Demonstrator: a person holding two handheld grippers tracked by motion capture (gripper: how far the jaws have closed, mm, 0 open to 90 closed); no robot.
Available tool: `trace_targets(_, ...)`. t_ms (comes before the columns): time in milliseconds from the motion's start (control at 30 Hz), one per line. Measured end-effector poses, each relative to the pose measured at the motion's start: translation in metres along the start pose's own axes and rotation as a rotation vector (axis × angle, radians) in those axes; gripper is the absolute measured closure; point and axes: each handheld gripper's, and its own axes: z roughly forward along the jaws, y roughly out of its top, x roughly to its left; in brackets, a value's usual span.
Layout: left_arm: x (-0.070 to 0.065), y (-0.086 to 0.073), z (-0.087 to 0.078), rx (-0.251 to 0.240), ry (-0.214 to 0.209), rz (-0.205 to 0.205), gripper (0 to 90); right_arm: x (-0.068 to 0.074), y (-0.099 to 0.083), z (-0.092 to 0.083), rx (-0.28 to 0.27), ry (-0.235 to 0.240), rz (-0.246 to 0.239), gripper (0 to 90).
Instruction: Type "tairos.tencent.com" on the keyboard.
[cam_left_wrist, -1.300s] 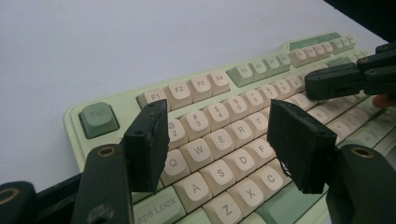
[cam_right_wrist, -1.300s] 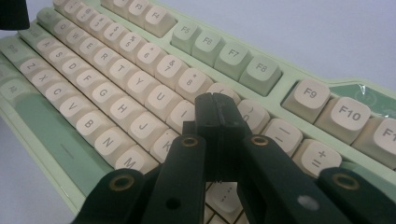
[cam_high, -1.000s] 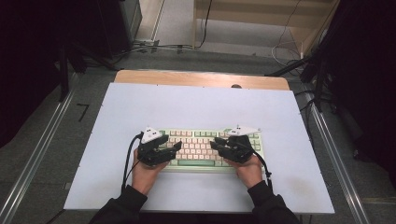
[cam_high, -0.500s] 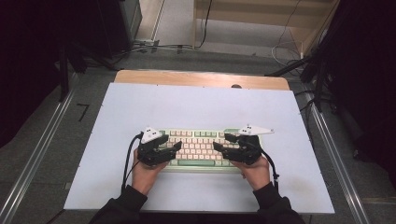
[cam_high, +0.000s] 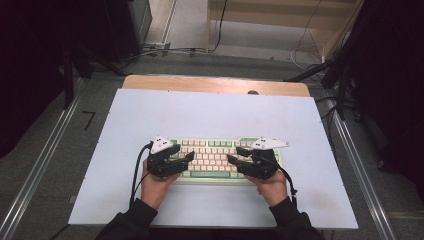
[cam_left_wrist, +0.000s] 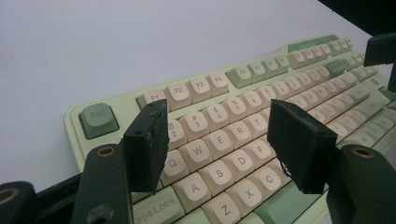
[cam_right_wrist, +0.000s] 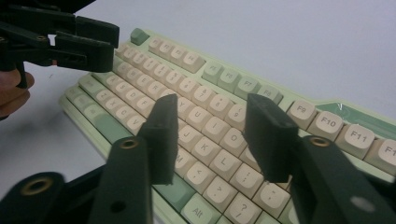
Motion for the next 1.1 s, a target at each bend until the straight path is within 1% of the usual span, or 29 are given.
trace_targets(33,0.0,0.0,0.0,0.0,0.001,0.001,39.0,0.001,0.0,0.0,-0.001,-0.001,-0.011,58.9)
trace_targets(100,0.0,0.0,0.0,0.0,0.001,0.002,39.0,0.003,-0.001,0.0,0.001,0.005,-0.021,69.4)
trace_targets(167,0.0,0.0,0.0,-0.002,0.001,0.0,39.0,0.004,-0.001,0.001,0.006,0.008,-0.031,77.4)
trace_targets(200,0.0,0.0,0.0,-0.001,0.001,0.0,39.0,0.005,-0.002,0.002,0.007,0.006,-0.041,81.1)
trace_targets(267,0.0,0.0,0.0,-0.002,0.0,0.0,39.1,0.006,-0.002,0.002,0.008,0.011,-0.044,87.5)
trace_targets(433,0.0,0.0,0.0,-0.001,0.002,0.001,39.0,0.01,-0.002,0.004,0.015,0.024,-0.062,87.7)
trace_targets(700,0.0,0.0,0.0,-0.003,0.003,0.001,39.1,0.016,-0.005,0.012,0.034,0.037,-0.068,87.7)
trace_targets(900,0.0,0.0,0.0,-0.003,0.003,0.0,39.1,0.019,-0.008,0.018,0.055,0.038,-0.076,87.7)
trace_targets(1100,0.0,0.0,0.0,-0.001,0.003,0.002,39.1,0.019,-0.011,0.025,0.081,0.024,-0.092,87.7)
